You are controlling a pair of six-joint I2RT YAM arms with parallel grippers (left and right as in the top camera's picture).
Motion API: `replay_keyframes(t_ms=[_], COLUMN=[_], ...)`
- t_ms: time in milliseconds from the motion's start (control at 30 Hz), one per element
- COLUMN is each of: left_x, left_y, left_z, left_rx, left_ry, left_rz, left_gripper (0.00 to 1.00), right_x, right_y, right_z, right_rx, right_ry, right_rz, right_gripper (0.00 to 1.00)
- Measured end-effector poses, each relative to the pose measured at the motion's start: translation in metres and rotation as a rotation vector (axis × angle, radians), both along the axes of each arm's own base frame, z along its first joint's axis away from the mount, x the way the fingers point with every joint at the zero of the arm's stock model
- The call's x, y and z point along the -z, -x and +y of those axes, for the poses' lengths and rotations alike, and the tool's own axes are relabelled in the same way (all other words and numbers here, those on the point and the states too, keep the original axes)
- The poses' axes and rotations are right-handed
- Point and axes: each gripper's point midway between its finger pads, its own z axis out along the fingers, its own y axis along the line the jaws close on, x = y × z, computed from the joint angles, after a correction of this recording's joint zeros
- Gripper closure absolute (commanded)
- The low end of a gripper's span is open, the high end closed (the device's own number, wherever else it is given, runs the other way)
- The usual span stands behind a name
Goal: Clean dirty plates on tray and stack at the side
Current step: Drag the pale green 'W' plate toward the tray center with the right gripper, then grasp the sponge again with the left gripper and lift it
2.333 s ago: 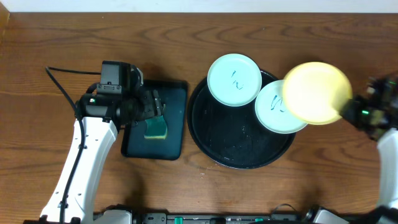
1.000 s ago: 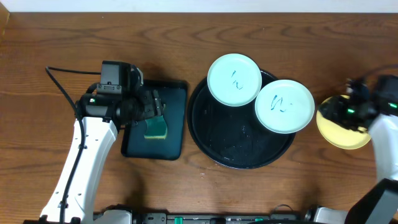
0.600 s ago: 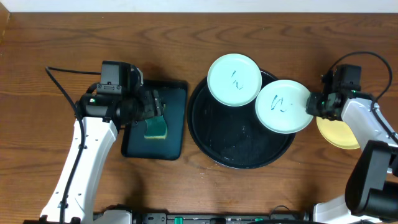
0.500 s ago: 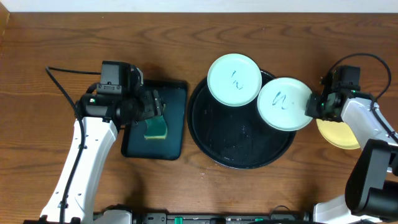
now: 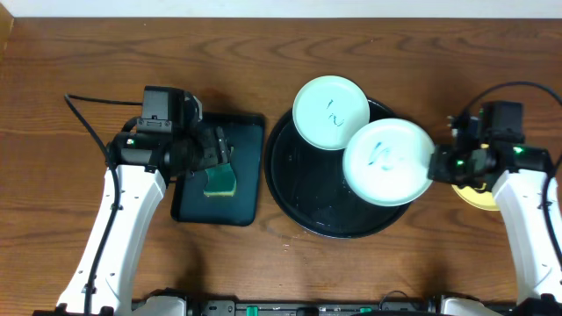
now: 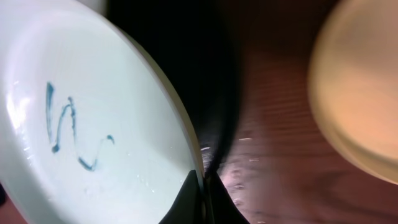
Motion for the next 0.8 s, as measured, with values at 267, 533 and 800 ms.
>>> replay_keyframes(t_ms=[267,533,800], left_x=[0.0,0.008,0.048], left_y=[0.0,0.008,0.006], left_z=[0.0,0.011,0.017], left_rx=[0.0,-0.024,-0.035], left_ry=[0.0,-0.061,-0.105], left_rz=[0.001,0.044,0.141], left_gripper=[0.21,0.21,0.29], right_x=[0.046,0.089,0.086], right_y=[-0.003,0.004,0.001], right_z=[0.071,0.08,0.076], right_rx=[-0.161,-0.158,-0.147], right_ry=[-0.048,-0.037,-0.009], right_rz=[-0.012,0.072,0.063], right_gripper=[0.99,0.82,0.69])
